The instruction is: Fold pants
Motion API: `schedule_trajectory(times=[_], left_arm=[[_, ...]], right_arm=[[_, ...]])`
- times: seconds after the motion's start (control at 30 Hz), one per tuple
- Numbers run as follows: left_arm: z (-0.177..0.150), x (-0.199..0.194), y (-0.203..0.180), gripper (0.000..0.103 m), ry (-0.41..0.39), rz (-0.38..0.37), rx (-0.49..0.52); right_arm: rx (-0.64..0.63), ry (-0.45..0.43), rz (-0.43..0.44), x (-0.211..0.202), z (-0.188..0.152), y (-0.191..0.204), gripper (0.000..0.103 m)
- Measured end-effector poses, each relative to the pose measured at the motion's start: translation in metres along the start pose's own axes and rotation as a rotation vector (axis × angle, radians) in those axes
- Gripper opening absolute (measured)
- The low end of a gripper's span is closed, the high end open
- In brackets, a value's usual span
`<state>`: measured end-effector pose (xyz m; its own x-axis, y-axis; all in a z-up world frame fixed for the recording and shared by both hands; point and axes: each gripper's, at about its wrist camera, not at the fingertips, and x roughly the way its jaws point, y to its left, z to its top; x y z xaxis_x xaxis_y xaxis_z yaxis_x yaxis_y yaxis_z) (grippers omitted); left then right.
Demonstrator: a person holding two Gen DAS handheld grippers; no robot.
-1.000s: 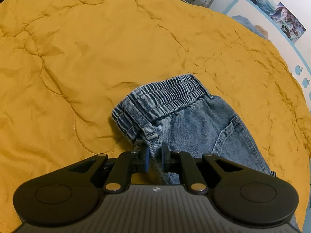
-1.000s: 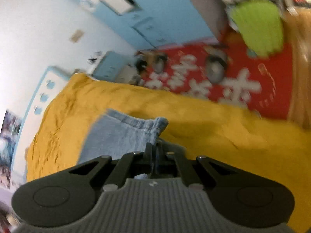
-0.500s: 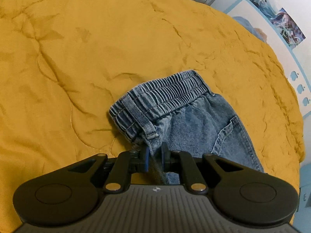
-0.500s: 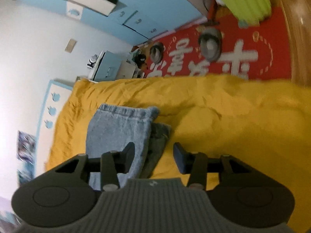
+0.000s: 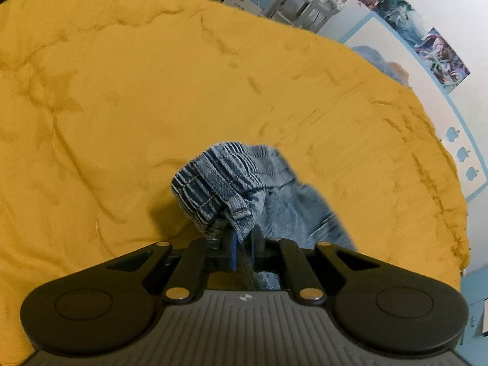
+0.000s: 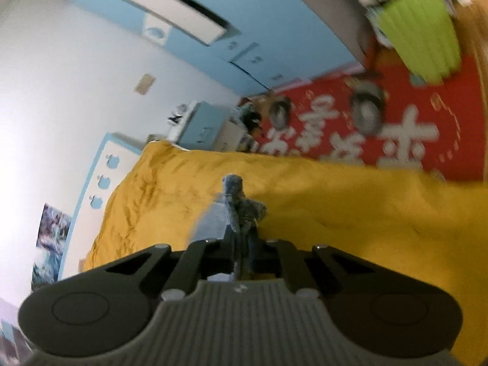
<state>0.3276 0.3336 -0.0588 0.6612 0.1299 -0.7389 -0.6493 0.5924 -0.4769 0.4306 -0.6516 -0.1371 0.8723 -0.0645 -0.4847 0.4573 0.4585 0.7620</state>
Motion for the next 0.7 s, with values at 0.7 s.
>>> schedule_trajectory(times=[0.7], left_arm=[[-0.017, -0.013, 0.069, 0.009, 0.157, 0.229, 0.200]], right_arm=[[-0.010, 0.175, -0.188, -0.152, -0.039, -0.104, 0.001]])
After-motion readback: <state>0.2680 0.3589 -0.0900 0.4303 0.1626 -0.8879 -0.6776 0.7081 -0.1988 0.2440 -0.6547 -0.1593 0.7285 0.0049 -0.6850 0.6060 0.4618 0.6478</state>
